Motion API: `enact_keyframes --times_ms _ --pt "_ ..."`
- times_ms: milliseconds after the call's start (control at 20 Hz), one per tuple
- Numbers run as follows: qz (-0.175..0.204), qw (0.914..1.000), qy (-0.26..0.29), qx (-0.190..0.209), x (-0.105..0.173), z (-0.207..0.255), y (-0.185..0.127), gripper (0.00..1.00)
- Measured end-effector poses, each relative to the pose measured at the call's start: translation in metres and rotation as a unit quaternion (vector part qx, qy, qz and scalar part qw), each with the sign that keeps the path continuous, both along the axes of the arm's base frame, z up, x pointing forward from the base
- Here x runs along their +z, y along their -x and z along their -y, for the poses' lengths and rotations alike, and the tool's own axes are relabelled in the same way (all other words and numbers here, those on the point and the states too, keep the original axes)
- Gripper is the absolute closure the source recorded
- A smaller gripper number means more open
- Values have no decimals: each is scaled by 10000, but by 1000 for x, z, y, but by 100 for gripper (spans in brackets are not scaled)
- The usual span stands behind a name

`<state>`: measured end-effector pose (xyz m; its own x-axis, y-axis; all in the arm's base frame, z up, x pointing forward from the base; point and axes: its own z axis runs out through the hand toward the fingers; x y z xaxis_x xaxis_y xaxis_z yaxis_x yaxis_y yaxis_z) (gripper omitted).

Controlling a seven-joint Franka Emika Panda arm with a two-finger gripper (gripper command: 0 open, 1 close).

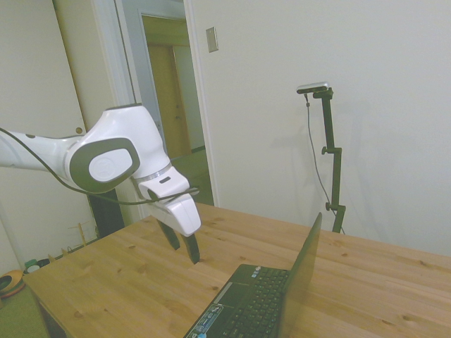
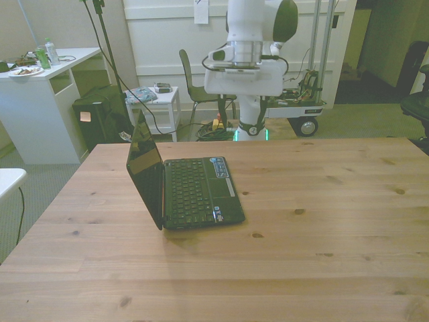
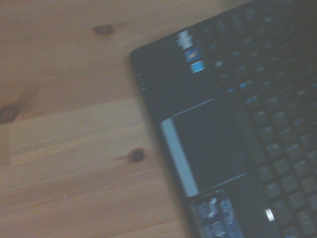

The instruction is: Close the laptop

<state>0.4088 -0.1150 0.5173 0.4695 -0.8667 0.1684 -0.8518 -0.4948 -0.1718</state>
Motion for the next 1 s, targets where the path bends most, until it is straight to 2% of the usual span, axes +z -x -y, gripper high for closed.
enact_keyframes --times_ms 300,450,700,1000 --pt "353 9981 -10 -495 70 93 7 0" --pt "415 9965 17 -722 88 139 2 0" --pt "452 9930 -6 -1091 98 206 13 0" --pt "381 9876 -216 -1505 73 287 58 0"
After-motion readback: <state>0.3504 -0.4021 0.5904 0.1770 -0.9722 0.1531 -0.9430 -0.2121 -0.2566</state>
